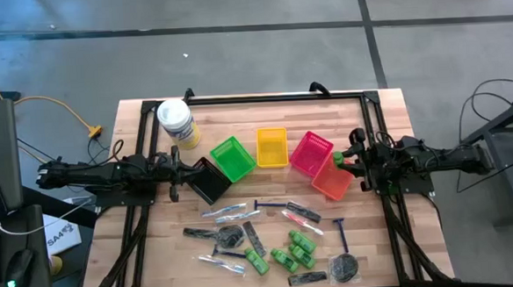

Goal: Pick & Place Travel size toiletries
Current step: Put the green bottle shampoo into the yellow bin

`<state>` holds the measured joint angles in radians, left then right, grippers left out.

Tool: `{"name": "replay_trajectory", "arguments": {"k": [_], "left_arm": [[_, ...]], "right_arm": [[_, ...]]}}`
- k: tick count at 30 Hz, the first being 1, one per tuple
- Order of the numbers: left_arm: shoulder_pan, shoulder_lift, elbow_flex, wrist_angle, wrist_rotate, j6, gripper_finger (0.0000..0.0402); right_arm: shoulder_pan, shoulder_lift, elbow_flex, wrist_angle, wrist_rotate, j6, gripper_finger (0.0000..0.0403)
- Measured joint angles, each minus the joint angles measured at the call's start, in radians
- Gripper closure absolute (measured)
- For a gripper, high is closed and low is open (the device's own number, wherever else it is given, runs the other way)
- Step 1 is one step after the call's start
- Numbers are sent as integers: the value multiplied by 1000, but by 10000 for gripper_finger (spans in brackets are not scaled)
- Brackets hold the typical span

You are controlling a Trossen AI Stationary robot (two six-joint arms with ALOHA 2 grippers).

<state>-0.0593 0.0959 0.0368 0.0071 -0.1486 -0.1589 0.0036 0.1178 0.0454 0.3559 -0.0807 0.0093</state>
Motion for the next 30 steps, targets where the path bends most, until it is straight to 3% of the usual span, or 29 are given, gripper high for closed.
{"name": "replay_trajectory", "arguments": {"k": [24, 30], "left_arm": [[0, 0, 0, -2, -1, 0, 402], [0, 0, 0, -2, -1, -3, 402]], "right_arm": [[1, -48, -37, -61, 30, -3, 283], [1, -13, -10, -68, 111, 20, 285]]}}
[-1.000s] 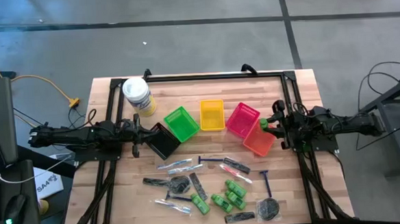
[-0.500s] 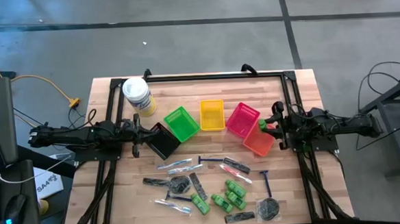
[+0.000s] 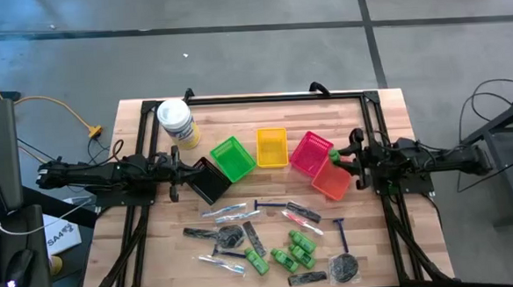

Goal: Pick & Place Travel size toiletries
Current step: Put the green bottle shampoo into the yellow bin

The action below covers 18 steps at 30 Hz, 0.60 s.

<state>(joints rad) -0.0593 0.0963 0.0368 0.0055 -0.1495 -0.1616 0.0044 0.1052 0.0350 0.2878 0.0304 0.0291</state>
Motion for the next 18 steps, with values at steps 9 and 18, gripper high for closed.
{"name": "replay_trajectory", "arguments": {"k": [9, 18], "left_arm": [[0, 0, 0, 0, -3, 0, 402], [0, 0, 0, -1, 9, 0, 402]], "right_arm": [[-1, 417, 300, -79, 113, 79, 286], [-70, 916, 691, -259, 226, 230, 287]]}}
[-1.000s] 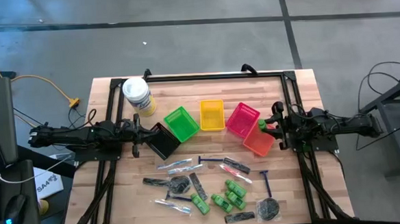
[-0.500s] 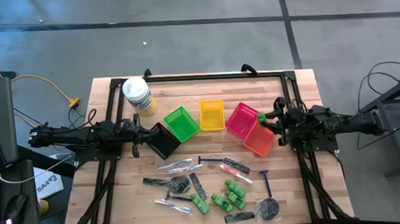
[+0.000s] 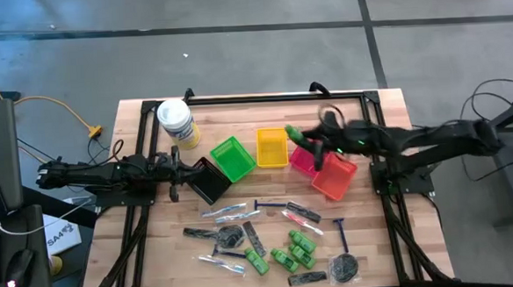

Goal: Pick & Place Travel size toiletries
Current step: Put the green bottle shampoo into the yellow bin

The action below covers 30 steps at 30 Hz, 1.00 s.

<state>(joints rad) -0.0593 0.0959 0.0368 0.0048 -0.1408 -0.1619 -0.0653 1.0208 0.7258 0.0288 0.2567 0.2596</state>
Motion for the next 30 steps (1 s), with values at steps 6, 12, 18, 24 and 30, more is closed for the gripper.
{"name": "replay_trajectory", "arguments": {"k": [6, 12, 18, 24, 30], "left_arm": [[0, 0, 0, -3, 27, 0, 402], [0, 0, 0, -3, 27, 0, 402], [0, 0, 0, -3, 28, 0, 401], [0, 0, 0, -1, 28, 0, 402], [0, 0, 0, 0, 28, 0, 402]], "right_arm": [[-128, 226, 169, -101, -53, 84, 285], [-220, 408, 222, -103, -173, 163, 284], [-253, 524, 232, -97, -212, 246, 284], [-252, 597, 233, -38, -213, 311, 285], [-245, 646, 233, -46, -171, 371, 288]]}}
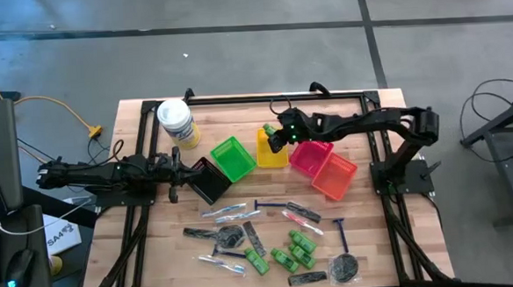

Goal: Pick & Place Travel size toiletries
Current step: Put the green bottle shampoo into the yellow bin

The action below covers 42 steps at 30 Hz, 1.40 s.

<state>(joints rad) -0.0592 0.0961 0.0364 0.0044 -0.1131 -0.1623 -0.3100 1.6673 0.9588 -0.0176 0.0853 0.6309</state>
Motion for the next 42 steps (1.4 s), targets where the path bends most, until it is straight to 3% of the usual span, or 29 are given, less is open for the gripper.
{"name": "replay_trajectory", "arguments": {"k": [6, 13, 17, 42], "left_arm": [[0, 0, 0, 0, 0, 0, 402], [0, 0, 0, 0, 1, 0, 402], [0, 0, 0, -2, 1, 0, 402], [0, 0, 0, -6, 2, 0, 402]], "right_arm": [[30, 63, 35, -11, -14, 12, 287], [57, 178, 255, -319, 81, -34, 285], [65, 202, 308, -402, 118, -35, 287], [55, 304, 307, -389, 45, -30, 284]]}}
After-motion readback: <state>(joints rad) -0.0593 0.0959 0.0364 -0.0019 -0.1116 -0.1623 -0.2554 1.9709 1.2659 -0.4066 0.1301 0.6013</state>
